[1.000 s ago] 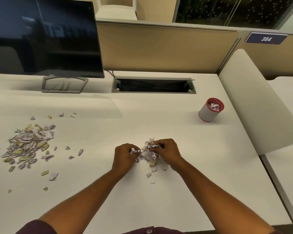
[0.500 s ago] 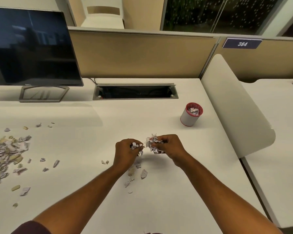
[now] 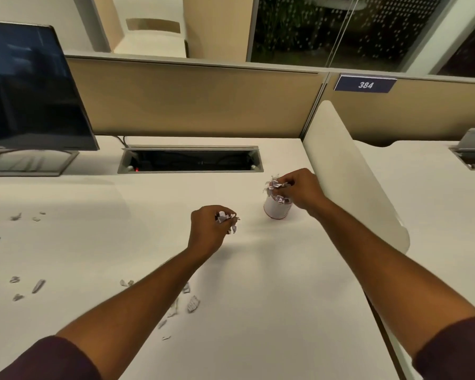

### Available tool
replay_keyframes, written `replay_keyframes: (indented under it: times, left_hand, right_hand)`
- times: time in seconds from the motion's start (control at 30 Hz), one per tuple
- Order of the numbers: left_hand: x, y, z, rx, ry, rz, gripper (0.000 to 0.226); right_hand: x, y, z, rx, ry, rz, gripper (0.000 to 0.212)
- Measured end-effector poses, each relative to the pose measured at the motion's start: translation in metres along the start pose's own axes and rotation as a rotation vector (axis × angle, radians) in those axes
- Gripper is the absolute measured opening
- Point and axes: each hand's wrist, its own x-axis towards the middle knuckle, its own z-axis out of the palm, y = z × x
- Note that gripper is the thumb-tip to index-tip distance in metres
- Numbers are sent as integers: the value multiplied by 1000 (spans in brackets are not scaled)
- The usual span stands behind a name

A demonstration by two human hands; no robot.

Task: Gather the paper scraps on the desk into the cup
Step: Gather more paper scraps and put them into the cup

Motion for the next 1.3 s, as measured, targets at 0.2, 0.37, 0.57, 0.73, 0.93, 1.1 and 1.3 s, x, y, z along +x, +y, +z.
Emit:
replay_keyframes:
  times: [0.2, 0.37, 0.57, 0.73, 0.93, 1.1, 1.3]
  left_hand:
    - [2, -8, 13, -21, 14, -53, 5]
    - [8, -14, 13, -11, 35, -66, 7]
    - [14, -16, 16, 5, 50, -75, 7]
    - [18, -16, 23, 8, 46, -92, 6]
    - [18, -14, 31, 8, 26, -87, 5]
    - [10, -16, 31, 18, 27, -93, 6]
    - [0, -23, 29, 28, 30, -115, 6]
  right_hand:
    - [45, 15, -1, -533, -68, -141, 25]
    - [61, 33, 20, -788, -195, -179, 30]
    - [74, 35, 30, -891, -367, -216, 26]
    - [86, 18, 23, -924, -655, -127, 35]
    - [82, 4, 9, -904, -846, -46, 39]
    - [78, -4, 0, -901, -878, -88, 44]
    - [76, -1, -6, -925, -731, -289, 45]
